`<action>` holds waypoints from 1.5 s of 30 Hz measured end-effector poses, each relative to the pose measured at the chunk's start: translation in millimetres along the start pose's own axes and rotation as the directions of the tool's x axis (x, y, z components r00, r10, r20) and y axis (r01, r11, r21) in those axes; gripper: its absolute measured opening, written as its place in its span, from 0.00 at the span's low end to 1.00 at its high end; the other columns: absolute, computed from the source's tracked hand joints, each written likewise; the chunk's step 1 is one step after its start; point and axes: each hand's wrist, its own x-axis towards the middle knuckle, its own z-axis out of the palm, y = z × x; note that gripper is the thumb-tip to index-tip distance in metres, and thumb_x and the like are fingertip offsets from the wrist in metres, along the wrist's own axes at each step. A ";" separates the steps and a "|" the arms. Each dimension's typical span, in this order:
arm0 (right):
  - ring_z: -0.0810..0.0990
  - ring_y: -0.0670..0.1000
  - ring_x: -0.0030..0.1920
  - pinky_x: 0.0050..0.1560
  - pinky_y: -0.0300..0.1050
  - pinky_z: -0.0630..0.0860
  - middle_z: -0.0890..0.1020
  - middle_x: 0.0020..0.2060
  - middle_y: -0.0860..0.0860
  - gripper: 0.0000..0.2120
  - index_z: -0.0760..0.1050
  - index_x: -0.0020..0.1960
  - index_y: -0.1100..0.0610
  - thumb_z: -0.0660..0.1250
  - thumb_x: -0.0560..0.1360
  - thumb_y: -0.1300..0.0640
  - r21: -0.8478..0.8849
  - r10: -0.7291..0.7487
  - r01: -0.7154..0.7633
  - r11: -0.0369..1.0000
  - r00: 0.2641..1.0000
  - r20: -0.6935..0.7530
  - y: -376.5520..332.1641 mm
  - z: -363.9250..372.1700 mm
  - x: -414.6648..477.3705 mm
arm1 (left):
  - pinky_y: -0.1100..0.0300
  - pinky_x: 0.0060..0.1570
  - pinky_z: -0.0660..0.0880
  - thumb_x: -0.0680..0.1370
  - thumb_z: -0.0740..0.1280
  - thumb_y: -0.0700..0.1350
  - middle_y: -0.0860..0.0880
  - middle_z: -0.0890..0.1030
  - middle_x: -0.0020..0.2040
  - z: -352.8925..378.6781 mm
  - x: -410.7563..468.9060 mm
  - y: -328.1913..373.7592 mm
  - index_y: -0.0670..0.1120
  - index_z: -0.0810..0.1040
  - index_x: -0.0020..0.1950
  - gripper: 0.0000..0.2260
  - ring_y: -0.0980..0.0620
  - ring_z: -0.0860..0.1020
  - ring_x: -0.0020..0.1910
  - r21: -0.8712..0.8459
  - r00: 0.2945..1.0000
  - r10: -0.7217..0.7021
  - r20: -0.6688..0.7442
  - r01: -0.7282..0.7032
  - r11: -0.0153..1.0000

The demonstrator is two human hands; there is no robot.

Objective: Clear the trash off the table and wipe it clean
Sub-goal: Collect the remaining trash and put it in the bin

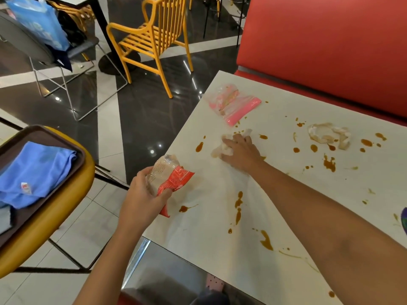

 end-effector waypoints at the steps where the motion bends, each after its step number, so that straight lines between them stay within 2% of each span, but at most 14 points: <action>1: 0.59 0.56 0.68 0.60 0.49 0.68 0.63 0.69 0.53 0.25 0.61 0.72 0.49 0.61 0.77 0.48 0.006 -0.026 0.027 1.000 0.999 -0.035 0.2 3.3 -3.9 | 0.59 0.40 0.75 0.72 0.70 0.51 0.50 0.71 0.61 -0.3 -1.1 -1.0 0.51 0.61 0.70 0.29 0.53 0.72 0.51 -0.006 1.000 -0.006 0.000 0.006 1.000; 4: 0.65 0.55 0.62 0.54 0.47 0.72 0.67 0.62 0.55 0.22 0.67 0.69 0.53 0.60 0.76 0.64 0.148 -0.058 0.075 0.986 0.991 -0.117 3.9 9.1 -18.0 | 0.61 0.37 0.75 0.73 0.70 0.51 0.49 0.71 0.62 0.0 -5.7 2.5 0.50 0.61 0.70 0.29 0.52 0.74 0.50 -0.019 1.000 -0.006 -0.002 0.006 1.000; 7: 0.70 0.55 0.59 0.56 0.45 0.73 0.69 0.56 0.55 0.23 0.70 0.66 0.55 0.59 0.74 0.71 0.364 0.023 0.047 0.930 0.982 -0.187 13.3 4.5 -33.3 | 0.57 0.41 0.76 0.72 0.70 0.50 0.50 0.71 0.61 0.7 -8.5 14.7 0.49 0.62 0.70 0.29 0.53 0.72 0.51 -0.018 1.000 0.012 -0.010 -0.012 1.000; 10: 0.73 0.53 0.56 0.50 0.29 0.67 0.70 0.55 0.56 0.23 0.72 0.65 0.57 0.59 0.73 0.74 0.516 0.103 0.041 0.856 0.963 -0.248 29.7 -10.7 -55.0 | 0.54 0.44 0.78 0.72 0.71 0.49 0.52 0.71 0.59 3.7 -9.9 32.5 0.49 0.63 0.69 0.29 0.52 0.73 0.51 -0.021 0.996 0.089 0.008 -0.089 0.996; 12: 0.72 0.52 0.57 0.49 0.25 0.63 0.71 0.55 0.58 0.22 0.73 0.63 0.58 0.59 0.73 0.74 0.567 0.150 0.037 0.823 0.948 -0.280 45.0 -22.9 -74.4 | 0.54 0.44 0.78 0.72 0.72 0.49 0.51 0.72 0.58 9.5 -11.6 48.7 0.49 0.64 0.69 0.29 0.53 0.74 0.50 -0.026 0.989 0.143 0.029 -0.142 0.989; 16: 0.73 0.52 0.53 0.43 0.22 0.66 0.71 0.50 0.56 0.19 0.75 0.61 0.57 0.62 0.74 0.72 0.681 0.283 0.021 0.732 0.900 -0.332 80.3 -42.5 -119.6 | 0.59 0.40 0.72 0.73 0.70 0.49 0.48 0.73 0.61 31.8 -20.2 89.8 0.48 0.63 0.70 0.29 0.52 0.74 0.50 -0.041 0.968 0.237 0.081 -0.235 0.971; 19: 0.73 0.50 0.54 0.51 0.29 0.71 0.72 0.51 0.56 0.18 0.76 0.60 0.57 0.63 0.74 0.72 0.771 0.380 0.059 0.634 0.844 -0.378 108.1 -52.5 -163.0 | 0.58 0.42 0.72 0.73 0.70 0.50 0.47 0.72 0.65 57.1 -30.4 122.2 0.49 0.61 0.71 0.30 0.52 0.73 0.50 -0.025 0.933 0.323 0.161 -0.323 0.946; 22: 0.73 0.49 0.57 0.49 0.26 0.72 0.73 0.55 0.58 0.18 0.77 0.56 0.55 0.63 0.73 0.73 0.817 0.498 0.069 0.572 0.762 -0.413 136.4 -56.5 -208.3 | 0.55 0.47 0.73 0.72 0.70 0.49 0.46 0.72 0.65 87.1 -47.1 152.3 0.48 0.62 0.71 0.30 0.51 0.72 0.51 -0.037 0.864 0.438 0.249 -0.444 0.895; 26: 0.75 0.49 0.54 0.52 0.35 0.72 0.73 0.58 0.60 0.13 0.75 0.52 0.56 0.64 0.72 0.71 0.901 0.625 0.174 0.398 0.668 -0.404 167.8 -62.3 -275.0 | 0.57 0.46 0.70 0.69 0.69 0.53 0.47 0.73 0.63 131.1 -79.5 189.4 0.47 0.63 0.70 0.32 0.53 0.72 0.50 -0.120 0.752 0.542 0.376 -0.540 0.833; 29: 0.76 0.43 0.51 0.48 0.25 0.69 0.76 0.55 0.54 0.15 0.77 0.57 0.60 0.66 0.72 0.70 0.898 0.740 0.078 0.432 0.539 -0.403 193.1 -57.1 -325.7 | 0.56 0.47 0.70 0.73 0.70 0.47 0.46 0.73 0.64 166.4 -109.3 212.6 0.47 0.63 0.70 0.29 0.53 0.72 0.49 -0.142 0.665 0.590 0.457 -0.600 0.787; 32: 0.75 0.48 0.55 0.54 0.35 0.72 0.77 0.54 0.52 0.14 0.77 0.57 0.55 0.66 0.74 0.67 0.917 0.830 -0.001 0.399 0.425 -0.361 220.9 -47.4 -373.2 | 0.57 0.46 0.71 0.72 0.70 0.46 0.47 0.74 0.62 199.4 -144.4 232.5 0.47 0.64 0.70 0.28 0.53 0.73 0.49 -0.163 0.572 0.626 0.530 -0.656 0.737; 36: 0.73 0.46 0.57 0.50 0.31 0.70 0.77 0.56 0.50 0.14 0.77 0.55 0.49 0.66 0.74 0.64 0.945 0.903 -0.021 0.326 0.303 -0.305 260.4 -31.7 -437.5 | 0.57 0.47 0.71 0.72 0.71 0.46 0.47 0.74 0.62 242.1 -198.8 252.9 0.48 0.64 0.69 0.28 0.53 0.73 0.50 -0.201 0.467 0.639 0.611 -0.688 0.697; 40: 0.71 0.46 0.60 0.60 0.43 0.72 0.76 0.57 0.48 0.14 0.76 0.51 0.44 0.66 0.75 0.64 0.967 0.948 0.007 0.254 0.195 -0.250 300.4 -14.3 -503.3 | 0.61 0.43 0.71 0.72 0.71 0.47 0.48 0.74 0.58 286.1 -265.6 265.4 0.48 0.65 0.69 0.27 0.52 0.73 0.49 -0.235 0.349 0.612 0.710 -0.701 0.673; 45: 0.70 0.44 0.58 0.50 0.24 0.70 0.75 0.56 0.50 0.13 0.76 0.57 0.56 0.64 0.75 0.67 0.977 0.980 0.088 0.194 0.028 -0.197 344.5 10.3 -591.9 | 0.68 0.33 0.69 0.73 0.69 0.47 0.51 0.73 0.51 346.0 -358.6 285.8 0.49 0.64 0.67 0.24 0.59 0.74 0.41 -0.283 0.159 0.549 0.821 -0.721 0.632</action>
